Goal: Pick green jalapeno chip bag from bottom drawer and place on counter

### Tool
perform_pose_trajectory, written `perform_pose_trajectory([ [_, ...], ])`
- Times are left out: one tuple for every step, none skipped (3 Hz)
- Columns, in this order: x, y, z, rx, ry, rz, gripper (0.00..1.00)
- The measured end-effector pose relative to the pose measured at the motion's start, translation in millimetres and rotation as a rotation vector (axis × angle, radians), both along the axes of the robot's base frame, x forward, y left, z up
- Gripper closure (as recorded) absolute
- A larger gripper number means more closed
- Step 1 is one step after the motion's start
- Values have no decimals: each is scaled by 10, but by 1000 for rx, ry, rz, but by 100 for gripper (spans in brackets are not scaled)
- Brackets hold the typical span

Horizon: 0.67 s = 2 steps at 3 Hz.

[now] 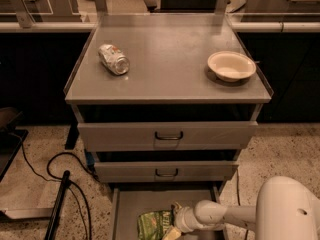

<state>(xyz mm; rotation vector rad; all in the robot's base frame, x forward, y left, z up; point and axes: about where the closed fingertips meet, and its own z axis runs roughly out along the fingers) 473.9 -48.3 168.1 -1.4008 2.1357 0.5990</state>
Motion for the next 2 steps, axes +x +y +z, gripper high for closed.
perform_pose_trajectory([
  [122,140,-69,36,-13,22,0],
  [117,201,-196,30,-1,35,0],
])
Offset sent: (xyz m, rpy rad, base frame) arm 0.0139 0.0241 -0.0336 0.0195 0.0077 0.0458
